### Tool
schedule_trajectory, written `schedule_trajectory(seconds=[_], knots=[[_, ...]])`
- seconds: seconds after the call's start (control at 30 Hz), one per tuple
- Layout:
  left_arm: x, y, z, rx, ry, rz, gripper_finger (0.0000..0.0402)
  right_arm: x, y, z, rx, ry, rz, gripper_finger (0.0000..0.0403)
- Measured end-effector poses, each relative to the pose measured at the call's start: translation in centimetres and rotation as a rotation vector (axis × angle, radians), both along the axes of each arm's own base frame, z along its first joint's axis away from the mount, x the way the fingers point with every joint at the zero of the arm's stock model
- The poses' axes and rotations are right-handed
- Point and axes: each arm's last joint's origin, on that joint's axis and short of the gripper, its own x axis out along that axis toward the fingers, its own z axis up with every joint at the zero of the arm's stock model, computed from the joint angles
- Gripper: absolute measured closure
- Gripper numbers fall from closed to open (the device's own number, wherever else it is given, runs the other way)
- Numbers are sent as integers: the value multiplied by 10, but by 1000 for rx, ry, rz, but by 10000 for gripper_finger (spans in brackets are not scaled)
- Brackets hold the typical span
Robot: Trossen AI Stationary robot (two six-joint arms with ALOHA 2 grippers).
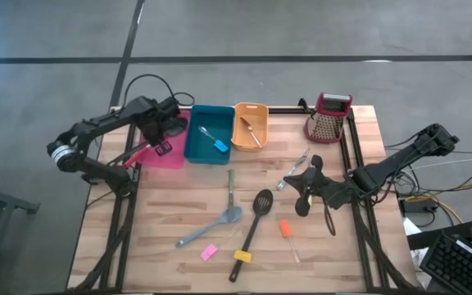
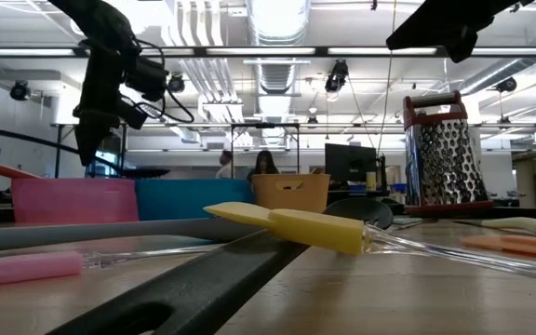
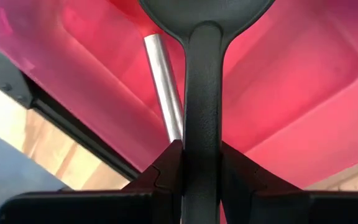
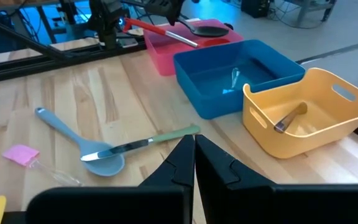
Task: Pick & Place Kitchen Items
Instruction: Put the black serving spoon into the pink bin
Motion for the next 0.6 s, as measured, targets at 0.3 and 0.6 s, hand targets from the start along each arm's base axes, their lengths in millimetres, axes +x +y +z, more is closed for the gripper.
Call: schedule_trajectory(seconds=[0.3,0.6], knots=[[6,16,-21,-50,61,39,330,0,0,0,-1,1,1,394],[9,25,-33,-43,95,76,278,0,0,0,-1,2,3,394]])
